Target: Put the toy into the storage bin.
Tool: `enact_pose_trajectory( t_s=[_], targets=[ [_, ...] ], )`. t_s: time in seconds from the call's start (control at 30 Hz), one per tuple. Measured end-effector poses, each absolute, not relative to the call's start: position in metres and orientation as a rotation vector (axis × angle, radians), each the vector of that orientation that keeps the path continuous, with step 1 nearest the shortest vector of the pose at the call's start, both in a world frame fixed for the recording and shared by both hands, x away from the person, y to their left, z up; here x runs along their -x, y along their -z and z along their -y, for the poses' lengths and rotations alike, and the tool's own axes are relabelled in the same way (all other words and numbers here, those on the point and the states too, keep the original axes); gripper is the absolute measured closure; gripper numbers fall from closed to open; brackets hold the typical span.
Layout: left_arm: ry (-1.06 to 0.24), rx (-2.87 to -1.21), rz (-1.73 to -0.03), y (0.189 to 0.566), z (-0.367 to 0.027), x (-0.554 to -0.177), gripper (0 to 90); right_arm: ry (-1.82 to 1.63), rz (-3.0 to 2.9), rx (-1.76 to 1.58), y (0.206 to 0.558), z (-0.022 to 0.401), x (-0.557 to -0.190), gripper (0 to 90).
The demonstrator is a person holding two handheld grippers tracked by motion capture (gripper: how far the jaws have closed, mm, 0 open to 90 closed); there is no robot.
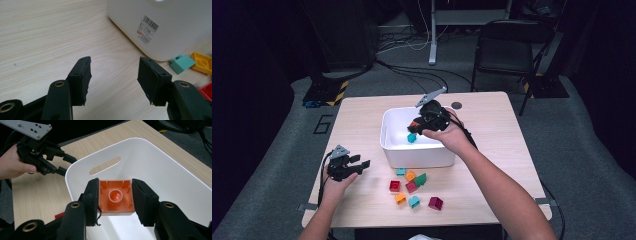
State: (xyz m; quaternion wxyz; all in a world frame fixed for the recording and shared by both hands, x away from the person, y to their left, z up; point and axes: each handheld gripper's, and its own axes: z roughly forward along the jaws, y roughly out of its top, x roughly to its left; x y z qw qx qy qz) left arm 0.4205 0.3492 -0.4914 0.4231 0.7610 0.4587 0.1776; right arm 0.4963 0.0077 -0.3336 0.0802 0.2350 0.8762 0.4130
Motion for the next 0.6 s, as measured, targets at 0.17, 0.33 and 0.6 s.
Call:
enact_pose_trajectory(
  t_s=[0.17,0.33,0.6],
  targets=[
    [-0.452,-1.908,-1.154,0.492,-0.351,-0.418,43.6,-1.235,-2.625,-0.702,0.340,-0.017,-0.508,58.1],
    [-0.460,-1.900,-1.164,0.493,-0.355,-0.415,43.6,-1.228,-2.621,-0.701,0.352,-0.029,-0.523,58.1],
    [-0.461,-1.902,-1.170,0.493,-0.359,-0.410,43.6,-1.202,-2.671,-0.714,0.379,-0.044,-0.542,58.1]
  ],
)
